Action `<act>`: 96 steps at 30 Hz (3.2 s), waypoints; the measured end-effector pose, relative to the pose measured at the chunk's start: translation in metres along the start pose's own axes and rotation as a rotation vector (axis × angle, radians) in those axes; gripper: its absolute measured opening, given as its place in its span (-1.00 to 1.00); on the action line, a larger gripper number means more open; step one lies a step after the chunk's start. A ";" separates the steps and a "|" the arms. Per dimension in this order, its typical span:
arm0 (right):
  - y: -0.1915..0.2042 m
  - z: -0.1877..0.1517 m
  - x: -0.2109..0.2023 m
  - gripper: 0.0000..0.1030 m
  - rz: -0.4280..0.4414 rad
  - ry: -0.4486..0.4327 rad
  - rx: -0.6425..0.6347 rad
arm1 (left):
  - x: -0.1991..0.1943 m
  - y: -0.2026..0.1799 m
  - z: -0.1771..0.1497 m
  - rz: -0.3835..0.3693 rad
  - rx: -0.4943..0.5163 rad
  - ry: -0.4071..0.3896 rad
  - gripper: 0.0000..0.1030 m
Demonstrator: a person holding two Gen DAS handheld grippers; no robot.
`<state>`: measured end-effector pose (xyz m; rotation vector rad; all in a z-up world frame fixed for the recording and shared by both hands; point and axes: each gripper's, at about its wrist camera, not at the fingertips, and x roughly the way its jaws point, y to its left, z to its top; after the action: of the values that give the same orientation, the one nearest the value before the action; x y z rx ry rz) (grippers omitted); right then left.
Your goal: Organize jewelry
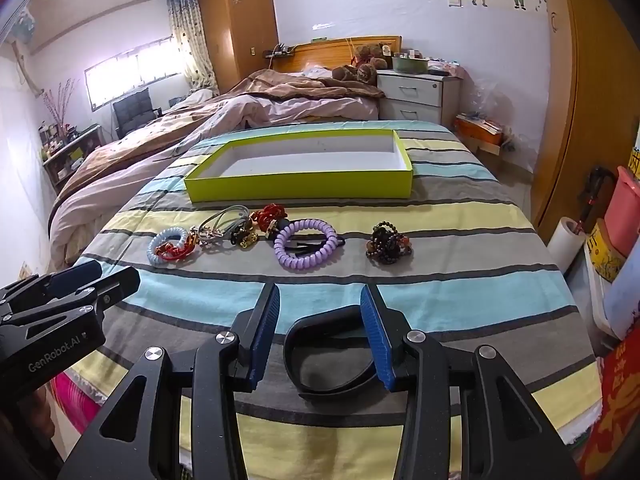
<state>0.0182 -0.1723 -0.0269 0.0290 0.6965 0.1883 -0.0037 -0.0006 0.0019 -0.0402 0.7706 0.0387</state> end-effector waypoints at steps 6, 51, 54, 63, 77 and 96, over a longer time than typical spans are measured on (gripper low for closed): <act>0.000 0.001 0.000 -0.16 -0.001 -0.002 -0.004 | -0.002 -0.001 0.001 0.006 0.001 -0.001 0.03; -0.001 0.000 -0.002 -0.16 -0.001 -0.005 -0.003 | -0.006 0.003 -0.002 0.007 -0.005 0.001 0.03; -0.001 0.001 -0.003 -0.16 -0.001 -0.005 -0.002 | -0.005 0.003 -0.002 0.007 -0.005 0.001 0.03; -0.001 0.000 -0.003 -0.16 -0.001 -0.004 -0.004 | -0.005 0.002 -0.001 0.007 -0.004 0.002 0.03; -0.002 0.002 -0.004 -0.16 0.000 -0.006 -0.003 | -0.005 0.010 0.001 0.003 -0.015 0.011 0.03; -0.041 -0.006 0.008 -0.11 0.019 0.116 -0.037 | 0.020 0.047 0.002 -0.134 -0.029 0.099 0.04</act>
<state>0.0275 -0.2110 -0.0401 -0.0109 0.8085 0.2221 0.0100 0.0467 -0.0115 -0.1221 0.8646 -0.0797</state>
